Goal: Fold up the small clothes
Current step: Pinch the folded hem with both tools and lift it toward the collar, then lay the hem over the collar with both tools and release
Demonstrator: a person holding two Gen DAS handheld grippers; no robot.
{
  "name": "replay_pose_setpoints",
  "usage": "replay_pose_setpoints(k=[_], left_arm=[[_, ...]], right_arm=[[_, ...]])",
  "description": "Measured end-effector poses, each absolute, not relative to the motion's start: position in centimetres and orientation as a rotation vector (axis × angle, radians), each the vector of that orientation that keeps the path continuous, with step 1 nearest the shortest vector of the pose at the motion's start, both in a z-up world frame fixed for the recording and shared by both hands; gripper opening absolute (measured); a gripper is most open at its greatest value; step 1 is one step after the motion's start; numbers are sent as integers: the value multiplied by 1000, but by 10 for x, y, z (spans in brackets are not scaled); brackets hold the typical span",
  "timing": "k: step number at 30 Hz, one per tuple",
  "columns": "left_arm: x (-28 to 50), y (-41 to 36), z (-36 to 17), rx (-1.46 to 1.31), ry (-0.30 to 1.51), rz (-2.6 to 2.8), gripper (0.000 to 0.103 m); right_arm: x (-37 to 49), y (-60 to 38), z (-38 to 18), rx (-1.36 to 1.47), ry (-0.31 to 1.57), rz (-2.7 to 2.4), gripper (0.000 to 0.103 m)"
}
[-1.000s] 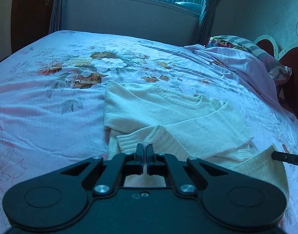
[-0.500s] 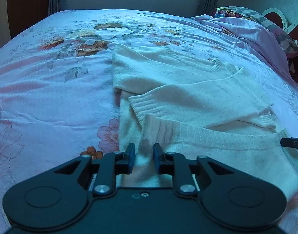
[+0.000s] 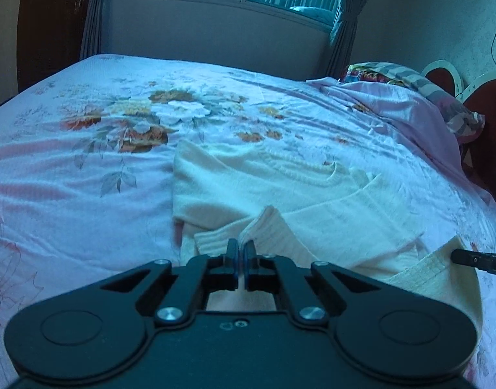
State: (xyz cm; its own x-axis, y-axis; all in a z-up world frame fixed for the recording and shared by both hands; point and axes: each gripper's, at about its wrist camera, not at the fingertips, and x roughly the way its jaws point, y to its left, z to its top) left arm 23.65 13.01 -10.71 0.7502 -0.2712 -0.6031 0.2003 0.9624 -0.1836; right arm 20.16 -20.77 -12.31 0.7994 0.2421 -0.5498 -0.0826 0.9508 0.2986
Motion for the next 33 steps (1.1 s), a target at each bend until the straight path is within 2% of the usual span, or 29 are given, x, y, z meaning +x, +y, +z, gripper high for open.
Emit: replay_pose_setpoints(k=[11, 19, 26, 30, 32, 33], left_arm=[[333, 118, -89, -150, 603, -209, 1], [416, 109, -126, -174, 652, -169, 1], [443, 106, -167, -131, 725, -130, 2], [444, 101, -175, -43, 762, -115, 10], [437, 102, -163, -42, 764, -103, 29], [430, 106, -156, -62, 751, -102, 32]], right_arm=[[307, -236, -100, 301, 557, 117, 3], [396, -245, -129, 290, 593, 78, 3], [432, -244, -175, 228, 662, 15, 3], [438, -241, -186, 175, 700, -9, 3], [434, -243, -174, 188, 696, -21, 4], [429, -245, -167, 206, 677, -22, 5]])
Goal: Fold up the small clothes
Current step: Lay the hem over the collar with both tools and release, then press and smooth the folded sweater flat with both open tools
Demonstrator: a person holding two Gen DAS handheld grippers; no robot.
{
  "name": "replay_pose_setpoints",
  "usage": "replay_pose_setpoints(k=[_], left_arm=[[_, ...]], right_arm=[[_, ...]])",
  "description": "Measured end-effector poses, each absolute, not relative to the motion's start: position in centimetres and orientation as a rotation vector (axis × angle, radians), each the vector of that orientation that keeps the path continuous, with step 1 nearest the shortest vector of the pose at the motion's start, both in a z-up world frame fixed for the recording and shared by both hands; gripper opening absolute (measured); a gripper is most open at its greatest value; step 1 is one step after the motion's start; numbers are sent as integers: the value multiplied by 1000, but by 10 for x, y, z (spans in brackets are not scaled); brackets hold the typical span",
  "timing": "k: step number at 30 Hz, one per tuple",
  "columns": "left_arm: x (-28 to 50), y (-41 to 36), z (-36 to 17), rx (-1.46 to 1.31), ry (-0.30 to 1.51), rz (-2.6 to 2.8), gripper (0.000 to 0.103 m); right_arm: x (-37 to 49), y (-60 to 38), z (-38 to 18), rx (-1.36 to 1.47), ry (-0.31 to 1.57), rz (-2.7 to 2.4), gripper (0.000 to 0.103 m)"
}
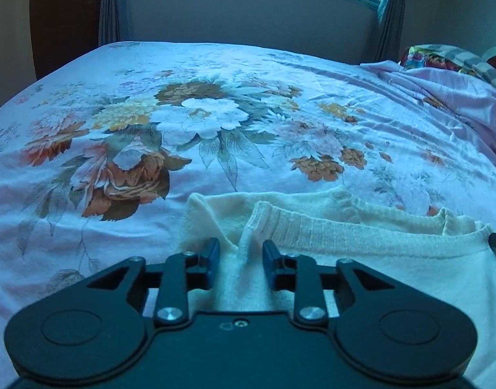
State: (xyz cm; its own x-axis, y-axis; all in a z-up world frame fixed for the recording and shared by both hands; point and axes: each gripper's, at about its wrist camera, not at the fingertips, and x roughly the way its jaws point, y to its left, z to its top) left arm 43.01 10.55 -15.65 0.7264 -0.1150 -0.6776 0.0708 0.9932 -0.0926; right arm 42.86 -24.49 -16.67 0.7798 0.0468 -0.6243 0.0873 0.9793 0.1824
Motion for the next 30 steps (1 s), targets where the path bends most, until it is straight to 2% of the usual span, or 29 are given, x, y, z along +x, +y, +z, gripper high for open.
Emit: replay_pose_setpoints(k=[1, 2, 4, 5, 6, 10, 16, 18, 21, 27, 30], left_arm=[[422, 108, -150, -74, 737, -105, 38], [413, 109, -144, -70, 728, -108, 41], [390, 109, -134, -59, 713, -141, 41], [379, 106, -131, -51, 713, -163, 41], [366, 101, -129, -37, 718, -182, 41], [329, 78, -140, -6, 763, -262, 42], [304, 80, -167, 61, 802, -194, 45], [299, 84, -158, 52, 819, -171, 41], [280, 84, -146, 15, 813, -201, 42], [258, 64, -165, 82, 818, -196, 43], [251, 65, -151, 31, 815, -204, 43]], right_arm=[[421, -247, -160, 217, 658, -26, 5], [414, -247, -153, 226, 645, -23, 11], [391, -243, -138, 247, 605, 19, 26], [381, -236, -134, 239, 597, 42, 41], [370, -227, -130, 224, 593, 65, 45], [332, -179, -137, 153, 627, 148, 45], [306, -143, -185, 2, 706, 151, 45], [303, -147, -176, 41, 718, 127, 45], [279, -146, -151, 128, 638, 151, 45], [261, -119, -184, 20, 733, 174, 45], [252, -121, -168, 56, 704, 168, 45]])
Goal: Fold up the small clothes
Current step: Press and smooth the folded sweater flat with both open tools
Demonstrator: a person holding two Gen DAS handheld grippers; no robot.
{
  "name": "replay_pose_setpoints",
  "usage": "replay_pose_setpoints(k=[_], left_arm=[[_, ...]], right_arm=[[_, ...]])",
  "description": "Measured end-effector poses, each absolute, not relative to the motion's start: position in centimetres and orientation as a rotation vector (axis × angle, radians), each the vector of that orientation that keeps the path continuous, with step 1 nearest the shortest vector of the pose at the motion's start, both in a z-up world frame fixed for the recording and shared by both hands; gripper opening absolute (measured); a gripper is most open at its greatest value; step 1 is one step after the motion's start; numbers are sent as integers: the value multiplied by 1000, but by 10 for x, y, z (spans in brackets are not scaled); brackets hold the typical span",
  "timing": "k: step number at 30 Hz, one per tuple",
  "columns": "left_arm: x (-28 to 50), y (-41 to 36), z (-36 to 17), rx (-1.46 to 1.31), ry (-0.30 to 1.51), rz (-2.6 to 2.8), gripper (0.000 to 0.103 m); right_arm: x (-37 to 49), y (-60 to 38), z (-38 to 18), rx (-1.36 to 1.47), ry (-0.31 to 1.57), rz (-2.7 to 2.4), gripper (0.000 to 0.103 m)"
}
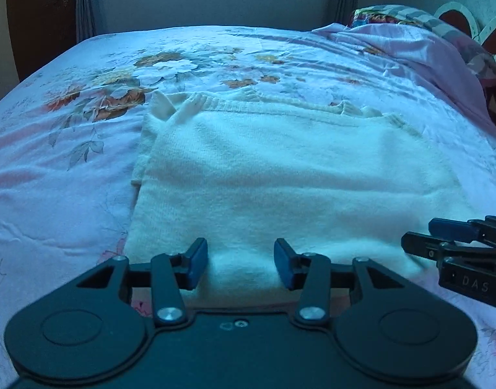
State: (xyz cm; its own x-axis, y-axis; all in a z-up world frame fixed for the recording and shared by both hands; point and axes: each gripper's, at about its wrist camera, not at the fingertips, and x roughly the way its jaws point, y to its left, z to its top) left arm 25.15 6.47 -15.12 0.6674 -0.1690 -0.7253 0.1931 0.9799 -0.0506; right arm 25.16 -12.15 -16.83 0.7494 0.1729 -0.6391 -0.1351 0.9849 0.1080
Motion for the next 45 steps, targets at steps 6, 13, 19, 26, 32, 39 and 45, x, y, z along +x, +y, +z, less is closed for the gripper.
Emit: replay_pose_setpoints(k=[6, 13, 19, 26, 32, 39, 45], left_arm=[[237, 50, -167, 46, 840, -215, 45], [231, 45, -155, 21, 818, -218, 45], [235, 31, -167, 52, 849, -221, 46], [230, 35, -165, 46, 847, -224, 46], [230, 37, -163, 36, 843, -214, 46], [225, 42, -168, 46, 846, -226, 47], [225, 49, -154, 9, 822, -215, 46]], right_arm=[[242, -120, -185, 52, 762, 157, 45], [238, -121, -161, 156, 694, 157, 45], [252, -103, -172, 131, 779, 160, 45], [238, -116, -170, 144, 719, 139, 45], [238, -137, -173, 146, 725, 77, 45], [223, -163, -184, 192, 727, 60, 45], [219, -165, -167, 199, 661, 17, 45]])
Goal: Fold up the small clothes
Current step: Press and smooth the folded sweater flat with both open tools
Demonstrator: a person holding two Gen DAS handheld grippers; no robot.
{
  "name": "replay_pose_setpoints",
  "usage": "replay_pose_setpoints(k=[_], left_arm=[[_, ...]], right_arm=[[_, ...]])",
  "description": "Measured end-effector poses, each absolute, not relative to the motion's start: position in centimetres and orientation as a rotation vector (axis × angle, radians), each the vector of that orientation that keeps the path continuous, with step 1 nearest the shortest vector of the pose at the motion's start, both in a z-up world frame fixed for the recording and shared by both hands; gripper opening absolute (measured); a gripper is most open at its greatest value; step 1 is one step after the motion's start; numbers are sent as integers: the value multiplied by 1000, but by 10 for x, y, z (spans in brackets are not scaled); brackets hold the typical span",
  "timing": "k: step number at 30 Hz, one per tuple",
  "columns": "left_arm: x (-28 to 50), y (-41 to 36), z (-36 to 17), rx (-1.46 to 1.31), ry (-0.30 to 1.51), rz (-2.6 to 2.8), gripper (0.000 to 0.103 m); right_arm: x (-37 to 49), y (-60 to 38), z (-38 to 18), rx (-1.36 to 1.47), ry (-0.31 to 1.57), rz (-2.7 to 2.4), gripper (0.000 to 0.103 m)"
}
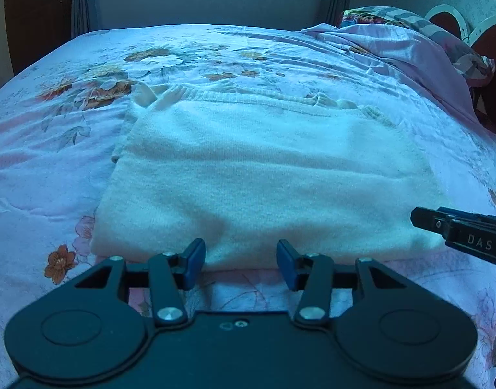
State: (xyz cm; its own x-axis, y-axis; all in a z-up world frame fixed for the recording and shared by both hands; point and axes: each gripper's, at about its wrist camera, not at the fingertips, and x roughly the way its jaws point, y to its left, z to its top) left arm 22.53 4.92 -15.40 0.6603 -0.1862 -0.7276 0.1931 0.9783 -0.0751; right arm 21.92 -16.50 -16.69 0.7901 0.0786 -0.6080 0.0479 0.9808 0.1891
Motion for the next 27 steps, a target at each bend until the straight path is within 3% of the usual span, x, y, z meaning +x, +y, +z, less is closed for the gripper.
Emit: replay_pose_setpoints(k=[5, 12, 23, 27], left_arm=[[243, 54, -149, 5, 801, -191, 47], [255, 55, -153, 16, 804, -213, 47], [349, 53, -167, -33, 788, -149, 50], [351, 61, -181, -34, 773, -161, 50]], right_arm=[[231, -175, -181, 198, 745, -15, 45], [237, -179, -167, 196, 690, 11, 45], [340, -150, -168, 75, 715, 37, 45], [353, -164, -196, 116, 733, 44, 53]])
